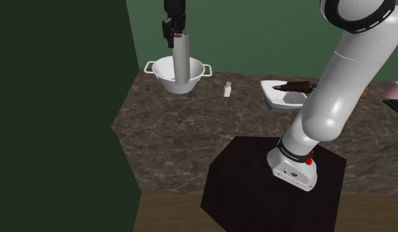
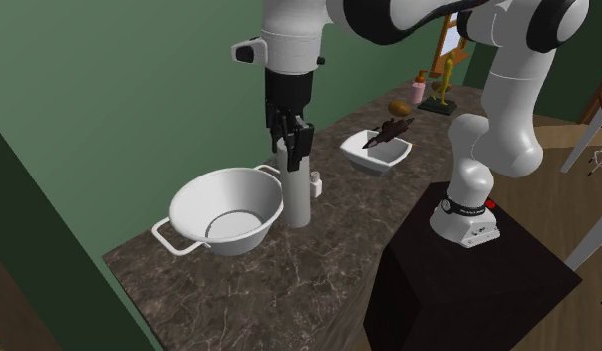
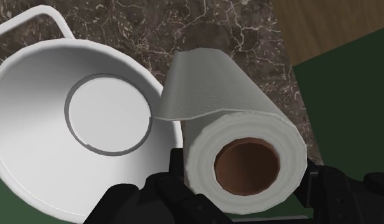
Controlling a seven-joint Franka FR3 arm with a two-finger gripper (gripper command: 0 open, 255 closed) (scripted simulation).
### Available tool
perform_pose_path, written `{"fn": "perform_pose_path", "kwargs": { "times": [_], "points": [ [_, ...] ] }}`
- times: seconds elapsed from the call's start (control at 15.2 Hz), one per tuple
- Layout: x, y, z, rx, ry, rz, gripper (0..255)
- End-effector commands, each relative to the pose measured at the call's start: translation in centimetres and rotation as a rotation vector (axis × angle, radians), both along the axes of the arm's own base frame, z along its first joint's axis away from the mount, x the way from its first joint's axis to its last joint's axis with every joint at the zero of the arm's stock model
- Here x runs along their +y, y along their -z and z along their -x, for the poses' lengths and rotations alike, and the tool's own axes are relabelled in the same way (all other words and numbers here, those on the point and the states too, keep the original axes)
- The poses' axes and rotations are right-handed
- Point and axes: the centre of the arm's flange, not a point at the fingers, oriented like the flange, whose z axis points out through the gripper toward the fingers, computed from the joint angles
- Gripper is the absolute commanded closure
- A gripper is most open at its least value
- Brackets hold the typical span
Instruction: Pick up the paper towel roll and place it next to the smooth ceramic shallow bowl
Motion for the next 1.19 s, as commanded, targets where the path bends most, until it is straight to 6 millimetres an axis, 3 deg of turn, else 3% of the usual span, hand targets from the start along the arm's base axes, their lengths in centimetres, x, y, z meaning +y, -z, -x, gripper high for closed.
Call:
{"fn": "perform_pose_path", "kwargs": {
  "times": [0.0, 1.12],
  "points": [
    [-0.1, -1.1, 0.0, 0.0, 0.0, 0.0, 255],
    [-0.1, -10.1, 0.0, 0.0, 0.0, 0.0, 255]
  ]
}}
